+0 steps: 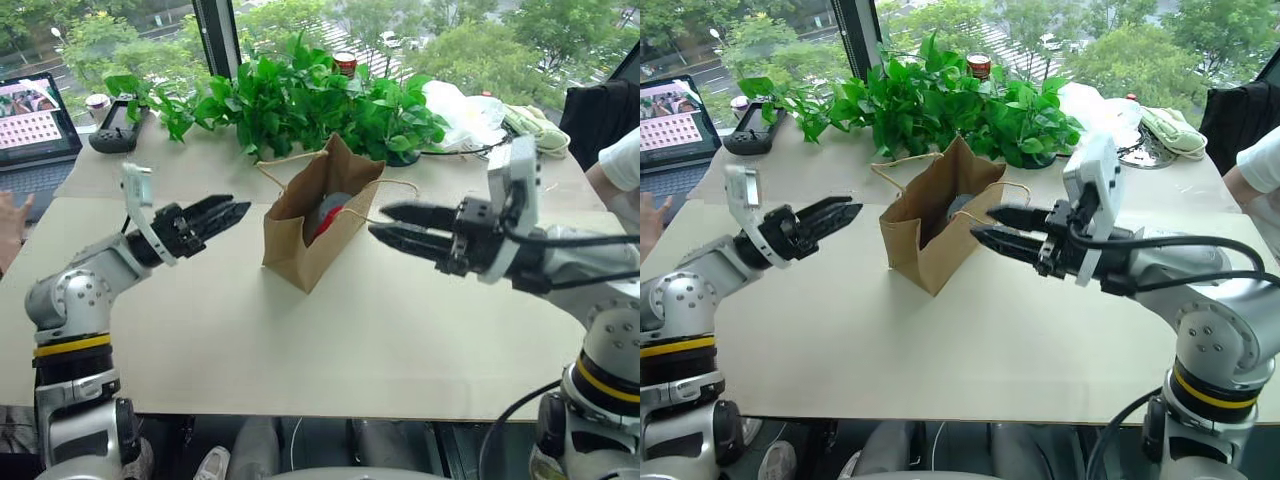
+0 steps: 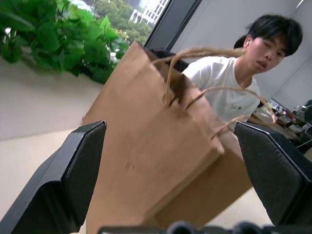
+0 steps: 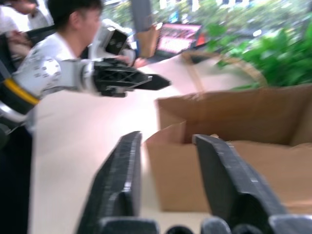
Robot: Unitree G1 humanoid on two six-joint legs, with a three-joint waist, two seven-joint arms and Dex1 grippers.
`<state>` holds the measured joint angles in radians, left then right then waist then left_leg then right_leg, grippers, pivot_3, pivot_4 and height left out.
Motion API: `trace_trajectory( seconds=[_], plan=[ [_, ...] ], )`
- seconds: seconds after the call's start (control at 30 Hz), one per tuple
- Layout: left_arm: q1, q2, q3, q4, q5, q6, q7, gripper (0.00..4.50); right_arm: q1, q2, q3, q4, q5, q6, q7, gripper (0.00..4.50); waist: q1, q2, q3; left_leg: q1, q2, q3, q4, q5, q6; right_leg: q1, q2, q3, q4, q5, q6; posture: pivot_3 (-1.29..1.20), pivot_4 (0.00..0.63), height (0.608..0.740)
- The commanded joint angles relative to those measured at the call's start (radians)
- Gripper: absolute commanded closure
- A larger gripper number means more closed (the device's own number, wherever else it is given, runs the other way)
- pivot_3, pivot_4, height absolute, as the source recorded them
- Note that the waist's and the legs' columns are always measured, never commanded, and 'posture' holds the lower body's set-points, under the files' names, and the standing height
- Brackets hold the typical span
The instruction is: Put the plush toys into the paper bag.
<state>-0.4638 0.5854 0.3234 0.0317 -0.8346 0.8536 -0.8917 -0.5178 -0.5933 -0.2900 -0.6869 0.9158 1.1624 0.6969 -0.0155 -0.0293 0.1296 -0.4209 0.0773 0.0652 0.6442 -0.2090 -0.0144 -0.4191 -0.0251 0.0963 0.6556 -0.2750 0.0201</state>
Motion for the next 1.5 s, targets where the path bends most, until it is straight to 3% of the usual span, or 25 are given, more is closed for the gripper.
trace_trajectory(
  seconds=[0.03, 0.07, 0.27, 0.43, 0.93, 1.5],
  plan=[
    [0.013, 0.005, -0.031, -0.036, 0.029, -0.055, -0.028, 0.00, 0.016, -0.026, 0.034, -0.031, 0.028, -0.056, 0.014, 4.22, 0.002, 0.000, 0.000, 0.000, 0.000, 0.000, 0.000, 0.000, 0.000, 0.000, 0.000, 0.000, 0.000, 0.000, 0.000, 0.00, 0.150, 0.717],
    [0.018, 0.005, -0.036, -0.036, 0.035, -0.063, -0.030, 0.00, 0.019, -0.030, 0.049, -0.029, 0.023, -0.063, 0.010, 4.48, 0.002, 0.000, 0.000, 0.001, 0.000, 0.000, 0.000, 0.000, 0.000, 0.001, 0.000, 0.000, 0.000, 0.000, 0.000, 0.00, 0.150, 0.717],
    [0.052, 0.012, -0.121, -0.040, 0.125, -0.165, -0.075, 0.00, 0.005, -0.059, 0.392, 0.099, -0.281, -0.124, -0.121, 4.48, -0.005, 0.000, 0.000, 0.001, 0.000, 0.000, 0.000, 0.000, 0.000, 0.000, 0.001, 0.000, 0.000, 0.000, 0.000, 0.00, 0.150, 0.717],
    [0.053, 0.008, -0.162, -0.030, 0.164, -0.213, -0.103, 0.00, -0.086, 0.031, 0.479, 0.232, -0.398, -0.158, -0.205, 4.48, -0.003, 0.000, 0.000, -0.001, 0.000, 0.000, 0.000, 0.000, 0.000, -0.002, 0.001, 0.001, 0.001, 0.000, 0.000, 0.00, 0.150, 0.717],
    [0.098, -0.025, -0.272, -0.089, 0.255, -0.300, -0.107, 0.00, -0.199, 0.195, 0.510, 0.325, -0.480, -0.143, -0.256, 4.48, 0.002, 0.000, 0.000, -0.001, 0.000, 0.000, 0.000, 0.000, 0.000, -0.002, 0.000, 0.000, 0.001, 0.000, 0.000, 0.00, 0.150, 0.717],
    [0.055, -0.219, -0.308, -0.051, 0.392, -0.427, 0.130, 0.00, -0.223, 0.270, 0.514, 0.376, -0.529, -0.151, -0.263, 4.48, 0.002, 0.000, 0.000, -0.001, 0.000, 0.000, 0.000, 0.000, 0.000, -0.002, 0.000, 0.000, 0.001, 0.000, -0.001, 0.00, 0.150, 0.717]
  ],
)
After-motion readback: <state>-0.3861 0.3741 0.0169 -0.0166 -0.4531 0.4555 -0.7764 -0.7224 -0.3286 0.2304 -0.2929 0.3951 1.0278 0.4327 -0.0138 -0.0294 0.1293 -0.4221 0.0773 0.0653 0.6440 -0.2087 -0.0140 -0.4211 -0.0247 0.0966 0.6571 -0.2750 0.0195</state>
